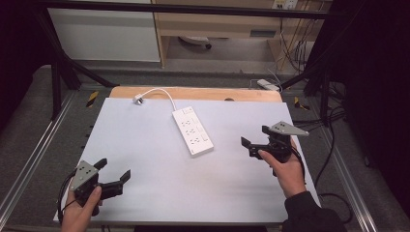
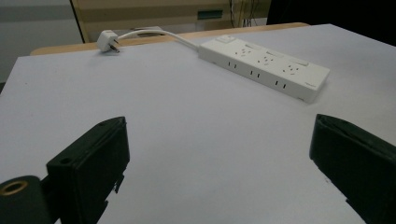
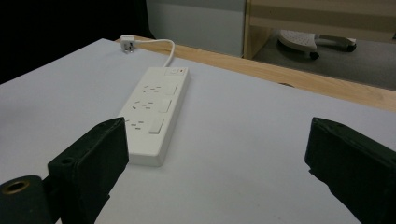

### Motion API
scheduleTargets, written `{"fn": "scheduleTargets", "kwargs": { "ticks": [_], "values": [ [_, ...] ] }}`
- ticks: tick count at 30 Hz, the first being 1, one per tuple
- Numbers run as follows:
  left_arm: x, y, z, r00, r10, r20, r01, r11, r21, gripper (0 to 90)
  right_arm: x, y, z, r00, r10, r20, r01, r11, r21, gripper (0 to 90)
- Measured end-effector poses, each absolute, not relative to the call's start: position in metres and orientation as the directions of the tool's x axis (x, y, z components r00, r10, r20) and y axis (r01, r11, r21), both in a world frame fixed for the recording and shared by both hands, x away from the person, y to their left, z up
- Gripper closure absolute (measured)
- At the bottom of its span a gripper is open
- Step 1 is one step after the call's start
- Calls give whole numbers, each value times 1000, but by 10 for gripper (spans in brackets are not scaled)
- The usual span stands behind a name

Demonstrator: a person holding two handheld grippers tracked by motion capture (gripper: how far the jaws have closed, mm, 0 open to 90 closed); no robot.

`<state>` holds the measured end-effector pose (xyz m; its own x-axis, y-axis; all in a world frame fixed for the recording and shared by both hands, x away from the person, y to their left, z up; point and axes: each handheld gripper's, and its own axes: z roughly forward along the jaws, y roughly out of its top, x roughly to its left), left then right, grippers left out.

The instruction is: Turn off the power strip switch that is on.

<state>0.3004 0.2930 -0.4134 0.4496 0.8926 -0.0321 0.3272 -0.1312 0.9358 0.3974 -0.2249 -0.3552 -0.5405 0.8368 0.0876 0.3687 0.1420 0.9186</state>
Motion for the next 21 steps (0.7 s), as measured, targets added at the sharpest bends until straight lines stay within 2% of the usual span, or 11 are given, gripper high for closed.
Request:
{"fn": "scheduleTargets", "kwargs": {
  "ticks": [8,13,14,16,18,20,21],
  "values": [
    [302,291,-416,458,888,-38,350,-140,926,47,406,-219,-350,-503,860,89,379,126,917,76],
    [303,290,-418,454,890,-37,363,-147,920,49,413,-209,-344,-522,850,74,370,148,917,116],
    [303,291,-417,453,891,-38,363,-145,921,49,415,-204,-342,-535,843,61,363,164,917,166],
    [303,291,-417,453,891,-40,363,-144,920,49,417,-202,-342,-540,840,58,361,169,917,183],
    [303,291,-417,454,890,-39,363,-144,921,49,420,-194,-341,-556,830,44,351,187,917,277],
    [302,291,-417,454,890,-40,362,-143,921,49,421,-192,-341,-559,829,38,348,192,918,305],
    [302,291,-417,452,891,-37,360,-144,922,49,424,-189,-341,-564,825,38,342,192,920,372]
  ]
}}
